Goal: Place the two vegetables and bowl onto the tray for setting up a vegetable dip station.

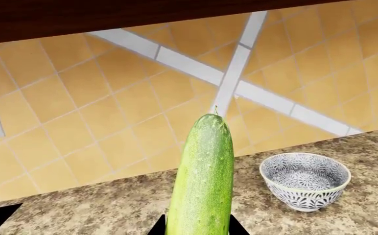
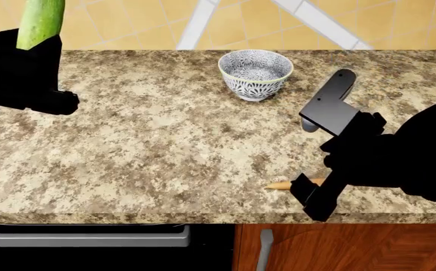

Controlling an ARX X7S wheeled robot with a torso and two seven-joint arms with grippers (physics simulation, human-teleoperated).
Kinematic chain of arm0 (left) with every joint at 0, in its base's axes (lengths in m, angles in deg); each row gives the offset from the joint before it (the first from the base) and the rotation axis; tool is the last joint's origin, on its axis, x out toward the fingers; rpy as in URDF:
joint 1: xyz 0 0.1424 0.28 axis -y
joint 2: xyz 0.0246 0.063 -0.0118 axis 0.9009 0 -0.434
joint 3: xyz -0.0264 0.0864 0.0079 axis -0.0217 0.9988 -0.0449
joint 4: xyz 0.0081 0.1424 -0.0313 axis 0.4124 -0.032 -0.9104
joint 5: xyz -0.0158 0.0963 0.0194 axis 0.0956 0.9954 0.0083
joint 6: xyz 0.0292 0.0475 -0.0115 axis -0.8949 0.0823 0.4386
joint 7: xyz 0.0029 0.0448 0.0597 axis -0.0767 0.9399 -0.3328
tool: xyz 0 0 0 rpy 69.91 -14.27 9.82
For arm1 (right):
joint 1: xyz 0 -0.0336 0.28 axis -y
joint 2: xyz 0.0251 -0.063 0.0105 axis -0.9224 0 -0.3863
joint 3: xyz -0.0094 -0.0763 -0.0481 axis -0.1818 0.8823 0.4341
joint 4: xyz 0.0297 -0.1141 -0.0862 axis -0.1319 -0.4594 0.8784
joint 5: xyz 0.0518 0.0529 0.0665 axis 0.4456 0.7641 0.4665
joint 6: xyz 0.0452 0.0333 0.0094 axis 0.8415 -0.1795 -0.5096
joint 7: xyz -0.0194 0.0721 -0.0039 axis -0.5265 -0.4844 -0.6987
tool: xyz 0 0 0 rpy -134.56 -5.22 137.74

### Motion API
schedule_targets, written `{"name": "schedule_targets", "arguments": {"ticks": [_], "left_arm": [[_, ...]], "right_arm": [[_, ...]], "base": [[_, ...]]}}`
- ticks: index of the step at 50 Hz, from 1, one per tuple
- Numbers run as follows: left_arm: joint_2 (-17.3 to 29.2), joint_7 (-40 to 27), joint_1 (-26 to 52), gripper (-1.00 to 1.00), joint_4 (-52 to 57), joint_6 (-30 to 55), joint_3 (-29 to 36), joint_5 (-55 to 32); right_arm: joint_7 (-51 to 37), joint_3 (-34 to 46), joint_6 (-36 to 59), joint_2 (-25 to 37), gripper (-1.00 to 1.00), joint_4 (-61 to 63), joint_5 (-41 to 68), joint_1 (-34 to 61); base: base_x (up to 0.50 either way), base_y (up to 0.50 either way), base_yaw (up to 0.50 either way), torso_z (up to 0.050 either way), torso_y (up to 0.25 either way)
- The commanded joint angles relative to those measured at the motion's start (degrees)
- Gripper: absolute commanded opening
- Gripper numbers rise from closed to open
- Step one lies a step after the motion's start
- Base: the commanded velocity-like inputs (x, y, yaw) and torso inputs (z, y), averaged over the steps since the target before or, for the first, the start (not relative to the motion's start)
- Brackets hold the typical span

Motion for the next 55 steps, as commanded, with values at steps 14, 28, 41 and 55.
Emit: {"name": "schedule_targets", "arguments": {"ticks": [14, 28, 41, 55], "left_arm": [[0.53, -0.05, -1.00, -1.00, 0.11, -0.94, -0.63, 0.38], [0.51, 0.01, -1.13, -1.00, 0.19, -1.03, -0.76, 0.47], [0.51, -0.02, -1.22, -1.00, 0.12, -1.12, -0.90, 0.57], [0.54, -0.14, -0.90, -1.00, 0.04, -1.01, -1.04, 0.25]], "right_arm": [[3.65, 3.96, -1.11, -0.51, 1.00, 0.10, -3.41, -2.16], [4.25, 5.59, -2.83, -0.06, 1.00, -0.79, -6.16, -3.48], [4.81, 8.23, -2.93, 0.20, -1.00, 0.24, -9.51, -4.13], [3.44, 8.25, -3.08, 1.53, -1.00, 0.22, -8.14, -4.28]], "base": [[0.00, 0.00, 0.00, 0.000, 0.000], [0.00, 0.00, 0.00, 0.000, 0.000], [0.00, 0.00, 0.00, 0.000, 0.000], [0.00, 0.00, 0.00, -0.001, 0.000]]}}
